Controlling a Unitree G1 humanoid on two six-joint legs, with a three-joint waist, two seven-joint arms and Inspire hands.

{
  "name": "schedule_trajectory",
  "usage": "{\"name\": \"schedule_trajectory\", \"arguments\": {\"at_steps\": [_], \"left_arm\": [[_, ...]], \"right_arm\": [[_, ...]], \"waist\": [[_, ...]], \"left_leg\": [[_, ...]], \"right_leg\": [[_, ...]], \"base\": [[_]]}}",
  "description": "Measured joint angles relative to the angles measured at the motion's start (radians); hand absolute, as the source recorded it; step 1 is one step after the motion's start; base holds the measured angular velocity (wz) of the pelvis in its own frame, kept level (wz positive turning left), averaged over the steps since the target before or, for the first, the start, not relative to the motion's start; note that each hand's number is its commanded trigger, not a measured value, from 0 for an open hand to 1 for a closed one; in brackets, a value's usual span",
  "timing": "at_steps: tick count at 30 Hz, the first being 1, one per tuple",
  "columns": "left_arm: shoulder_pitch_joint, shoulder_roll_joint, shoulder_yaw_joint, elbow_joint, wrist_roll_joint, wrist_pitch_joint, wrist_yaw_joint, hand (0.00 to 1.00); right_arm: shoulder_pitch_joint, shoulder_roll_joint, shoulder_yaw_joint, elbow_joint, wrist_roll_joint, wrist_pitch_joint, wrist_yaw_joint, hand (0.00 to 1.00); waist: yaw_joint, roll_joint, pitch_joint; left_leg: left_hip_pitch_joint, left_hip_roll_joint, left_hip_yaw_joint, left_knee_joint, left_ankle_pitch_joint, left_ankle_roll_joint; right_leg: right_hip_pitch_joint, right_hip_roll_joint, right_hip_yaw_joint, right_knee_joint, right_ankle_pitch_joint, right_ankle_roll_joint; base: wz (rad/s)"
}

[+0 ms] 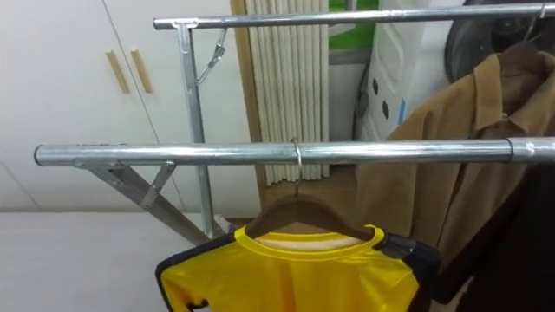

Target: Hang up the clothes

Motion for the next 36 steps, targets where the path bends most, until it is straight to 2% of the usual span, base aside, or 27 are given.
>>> {"name": "schedule_trajectory", "arguments": {"at_steps": [3,5,8,9,11,12,13,14,15,16,18,19,20,21,22,23,24,25,26,27,28,29,30,31,33,35,36], "left_arm": [[0.003,-0.003,0.001,0.001,0.000,-0.004,-0.004,0.00],[0.000,-0.006,0.001,-0.001,0.000,-0.006,-0.007,0.00],[-0.002,-0.020,0.006,-0.004,0.001,0.002,-0.009,0.00],[-0.007,-0.027,0.007,-0.010,0.000,0.003,-0.012,0.00],[-0.009,-0.031,0.011,-0.030,0.001,0.005,-0.023,0.00],[-0.017,-0.035,0.011,-0.038,0.002,0.012,-0.026,0.00],[-0.004,-0.040,0.013,-0.037,0.000,0.017,-0.028,0.00],[0.008,-0.040,0.021,-0.036,0.000,0.021,-0.029,0.00],[0.025,-0.037,0.053,-0.033,-0.001,0.031,-0.030,0.00],[0.028,-0.031,0.074,-0.024,-0.001,0.041,-0.030,0.00],[0.014,-0.029,0.091,-0.023,0.001,0.049,-0.037,0.00],[-0.007,-0.028,0.087,-0.023,0.011,0.051,-0.047,0.00],[-0.011,-0.021,0.074,-0.022,0.045,0.058,-0.046,0.00],[-0.009,0.000,0.073,-0.019,0.061,0.067,-0.050,0.00],[-0.013,0.020,0.062,-0.019,0.068,0.077,-0.050,0.00],[-0.018,0.025,0.061,-0.019,0.075,0.081,-0.051,0.00],[-0.029,0.032,0.050,-0.019,0.098,0.099,-0.051,0.00],[-0.037,0.036,0.022,-0.021,0.112,0.113,-0.051,0.00],[-0.040,0.036,0.005,-0.024,0.111,0.118,-0.049,0.00],[-0.041,0.040,0.007,-0.029,0.108,0.118,-0.046,0.00],[-0.051,0.048,0.030,-0.039,0.106,0.117,-0.038,0.00],[-0.063,0.054,0.041,-0.039,0.107,0.117,-0.031,0.00],[-0.088,0.062,0.044,-0.036,0.105,0.112,-0.018,0.00],[-0.106,0.048,0.000,-0.031,0.098,0.103,-0.003,0.00],[-0.105,0.042,-0.034,-0.020,0.088,0.091,-0.003,0.00],[-0.108,0.043,-0.033,-0.031,0.062,0.091,0.001,0.00],[-0.110,0.042,-0.022,-0.041,0.053,0.088,0.002,0.00]], "right_arm": [[-0.014,-0.002,0.050,-0.030,-0.034,0.000,-0.007,0.00],[-0.030,-0.003,0.068,-0.036,-0.076,-0.008,-0.006,0.00],[-0.061,-0.005,0.075,-0.026,-0.142,-0.007,-0.009,0.00],[-0.067,-0.009,0.072,-0.023,-0.155,-0.007,-0.014,0.00],[-0.069,-0.011,0.029,-0.023,-0.195,-0.007,-0.016,0.00],[-0.072,-0.026,0.016,-0.023,-0.201,-0.009,-0.023,0.00],[-0.079,-0.041,0.018,-0.020,-0.207,-0.004,-0.039,0.00],[-0.093,-0.043,0.017,-0.023,-0.208,-0.003,-0.046,0.00],[-0.103,-0.042,0.016,-0.024,-0.207,-0.001,-0.054,0.00],[-0.112,-0.042,0.015,-0.024,-0.205,0.003,-0.060,0.00],[-0.112,-0.045,0.007,-0.026,-0.204,0.004,-0.079,0.00],[-0.108,-0.046,0.006,-0.027,-0.203,0.014,-0.088,0.00],[-0.108,-0.047,0.006,-0.027,-0.203,0.018,-0.089,0.00],[-0.108,-0.047,0.005,-0.032,-0.199,0.020,-0.090,0.00],[-0.105,-0.051,0.006,-0.031,-0.184,0.020,-0.090,0.00],[-0.104,-0.051,0.006,-0.030,-0.182,0.020,-0.090,0.00],[-0.102,-0.047,0.004,-0.022,-0.180,0.020,-0.090,0.00],[-0.087,-0.049,-0.016,-0.021,-0.180,0.020,-0.089,0.00],[-0.078,-0.053,-0.032,-0.006,-0.179,0.016,-0.091,0.00],[-0.093,-0.048,-0.035,0.007,-0.176,0.014,-0.091,0.00],[-0.115,-0.029,-0.031,-0.001,-0.169,0.010,-0.091,0.00],[-0.117,-0.019,-0.027,-0.012,-0.158,0.005,-0.091,0.00],[-0.112,-0.006,-0.023,-0.020,-0.138,-0.007,-0.092,0.00],[-0.094,-0.019,-0.025,0.002,-0.139,-0.006,-0.098,0.00],[-0.100,-0.029,-0.025,0.024,-0.149,-0.007,-0.120,0.00],[-0.083,-0.035,-0.027,0.030,-0.148,-0.005,-0.126,0.00],[-0.068,-0.035,-0.034,0.033,-0.147,0.008,-0.127,0.00]], "waist": [[0.041,0.003,0.0005],[0.050,0.006,0.0017],[0.077,0.026,0.0036],[0.084,0.036,0.0014],[0.093,0.023,-0.0005],[0.094,0.018,0.0111],[0.109,0.039,0.0113],[0.109,0.044,0.0116],[0.105,0.045,0.0113],[0.093,0.044,0.0112],[0.065,0.039,0.0101],[0.059,0.040,0.0077],[0.055,0.041,0.0070],[0.042,0.041,0.0067],[0.026,0.046,0.0056],[0.019,0.047,0.0067],[0.009,0.045,0.0076],[-0.009,0.041,0.0051],[0.000,0.046,0.0026],[0.014,0.046,0.0029],[0.031,0.042,0.0047],[0.029,0.038,0.0041],[0.012,0.013,0.0068],[0.005,0.017,-0.0003],[0.001,0.041,0.0040],[-0.015,0.047,0.0048],[-0.019,0.050,0.0048]], "left_leg": [[-0.007,-0.005,-0.032,0.004,0.001,-0.001],[-0.031,-0.011,-0.071,0.016,0.002,-0.004],[-0.075,-0.020,-0.082,0.031,0.018,-0.003],[-0.093,-0.031,-0.080,0.018,0.047,0.003],[-0.090,-0.058,-0.054,-0.075,0.138,0.018],[-0.095,-0.042,0.046,-0.052,0.134,0.039],[-0.112,0.000,0.169,0.084,0.050,0.046],[-0.113,0.022,0.214,0.146,0.018,0.044],[-0.104,0.069,0.271,0.262,-0.036,0.028],[-0.085,0.111,0.289,0.345,-0.067,0.017],[-0.045,0.152,0.307,0.403,-0.080,0.011],[-0.005,0.186,0.348,0.406,-0.079,0.010],[0.015,0.201,0.365,0.401,-0.078,0.009],[0.060,0.231,0.401,0.370,-0.073,0.001],[0.088,0.249,0.420,0.303,-0.077,-0.038],[0.094,0.242,0.432,0.266,-0.089,-0.047],[0.095,0.232,0.443,0.210,-0.092,-0.045],[0.101,0.207,0.445,0.163,-0.088,-0.039],[0.115,0.191,0.412,0.102,-0.084,-0.030],[0.114,0.185,0.375,0.078,-0.086,-0.027],[0.097,0.184,0.318,0.052,-0.096,-0.033],[0.086,0.186,0.302,0.051,-0.104,-0.041],[0.078,0.159,0.281,0.052,-0.122,-0.051],[0.108,0.144,0.290,0.031,-0.146,-0.039],[0.135,0.144,0.317,0.015,-0.141,-0.032],[0.135,0.130,0.314,-0.012,-0.143,-0.013],[0.134,0.122,0.282,-0.022,-0.135,-0.005]], "right_leg": [[0.008,-0.001,-0.035,0.002,0.000,0.001],[0.012,-0.001,-0.080,0.002,0.000,0.001],[0.020,0.003,-0.180,-0.002,-0.001,0.003],[0.021,0.001,-0.225,-0.001,0.000,0.003],[0.018,-0.024,-0.325,-0.002,0.002,0.003],[0.011,-0.041,-0.410,-0.004,0.001,0.001],[0.013,-0.038,-0.468,0.004,0.001,0.001],[0.016,-0.036,-0.487,0.003,0.000,0.000],[0.024,-0.031,-0.538,0.001,-0.003,-0.006],[0.028,-0.024,-0.606,0.000,-0.006,-0.007],[0.028,-0.022,-0.700,-0.003,-0.014,-0.009],[0.023,-0.022,-0.749,-0.001,-0.015,-0.008],[0.023,-0.022,-0.766,0.004,-0.015,-0.008],[0.022,-0.025,-0.802,0.016,-0.013,-0.006],[0.020,-0.032,-0.836,0.043,-0.015,-0.011],[0.017,-0.038,-0.832,0.059,-0.016,-0.031],[-0.003,-0.044,-0.735,0.069,-0.004,-0.109],[-0.023,-0.057,-0.597,0.079,0.022,-0.120],[-0.076,-0.078,-0.522,0.146,-0.003,-0.101],[-0.123,-0.065,-0.468,0.152,-0.006,-0.100],[-0.232,-0.002,-0.384,0.107,0.022,-0.134],[-0.275,0.023,-0.357,0.062,0.062,-0.152],[-0.315,0.020,-0.345,-0.006,0.251,-0.164],[-0.288,-0.008,-0.359,0.027,0.211,-0.166],[-0.264,-0.026,-0.369,0.044,0.208,-0.151],[-0.259,-0.047,-0.349,0.054,0.195,-0.118],[-0.257,-0.046,-0.270,0.063,0.189,-0.070]], "base": [[0.34],[0.70],[0.91],[1.37],[1.59],[1.31],[1.06],[0.63],[0.60],[0.68],[1.06],[1.16],[1.05],[1.17],[1.26],[1.56],[1.81],[1.95],[1.29],[0.36],[-0.03],[0.40],[0.93],[0.82],[0.51],[0.82],[1.02]]}}
